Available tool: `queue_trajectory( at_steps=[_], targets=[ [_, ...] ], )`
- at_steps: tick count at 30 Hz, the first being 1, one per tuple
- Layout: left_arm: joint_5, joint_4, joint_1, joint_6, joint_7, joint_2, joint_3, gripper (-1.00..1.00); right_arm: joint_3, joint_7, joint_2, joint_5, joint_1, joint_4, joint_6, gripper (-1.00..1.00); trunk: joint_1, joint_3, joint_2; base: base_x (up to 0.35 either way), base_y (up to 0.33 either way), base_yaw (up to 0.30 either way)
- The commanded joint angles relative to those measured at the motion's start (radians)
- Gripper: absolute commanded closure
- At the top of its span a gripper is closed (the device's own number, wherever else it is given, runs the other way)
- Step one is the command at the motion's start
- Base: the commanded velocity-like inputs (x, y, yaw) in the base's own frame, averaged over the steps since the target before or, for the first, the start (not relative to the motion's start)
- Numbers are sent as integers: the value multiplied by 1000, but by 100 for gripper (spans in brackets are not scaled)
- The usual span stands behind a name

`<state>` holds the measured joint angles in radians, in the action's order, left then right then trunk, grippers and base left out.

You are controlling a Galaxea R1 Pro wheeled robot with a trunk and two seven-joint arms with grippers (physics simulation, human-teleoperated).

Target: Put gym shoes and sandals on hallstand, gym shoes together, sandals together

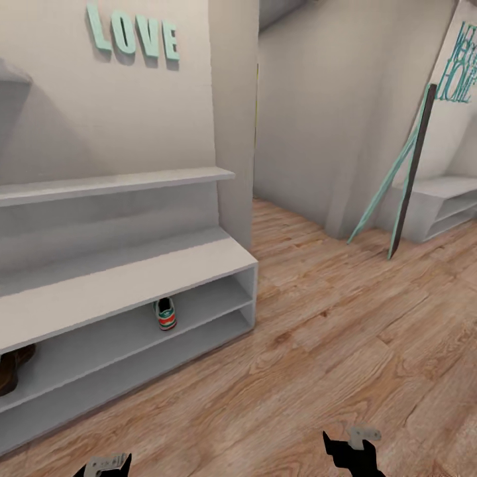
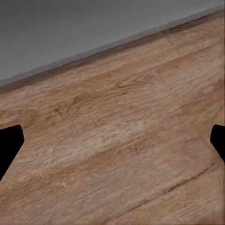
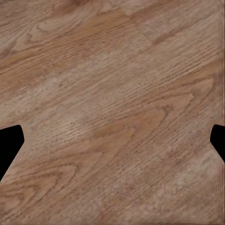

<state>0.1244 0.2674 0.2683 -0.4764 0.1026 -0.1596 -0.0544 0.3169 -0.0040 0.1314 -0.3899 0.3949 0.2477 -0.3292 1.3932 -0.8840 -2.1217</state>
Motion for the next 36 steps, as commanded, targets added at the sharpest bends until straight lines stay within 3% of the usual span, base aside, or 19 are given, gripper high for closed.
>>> queue_trajectory(
  at_steps=[1,3,8,36],
  targets=[
    [-1,-1,0,-1,11,0,-5,-100,8,0,1,-10,1,-1,-4,-100,0,0,0,0,0,-244],
    [-34,-1,0,-2,13,1,-5,-100,8,1,1,-10,1,-1,-5,-100,0,2,0,0,0,-244],
    [-55,-2,0,-2,13,1,-5,-100,9,2,0,-7,1,-2,-5,-100,0,7,0,0,0,-244],
    [-56,-1,0,0,12,3,-9,-100,8,1,-4,-14,1,-37,-45,-100,0,21,0,0,0,-273]
  ],
)
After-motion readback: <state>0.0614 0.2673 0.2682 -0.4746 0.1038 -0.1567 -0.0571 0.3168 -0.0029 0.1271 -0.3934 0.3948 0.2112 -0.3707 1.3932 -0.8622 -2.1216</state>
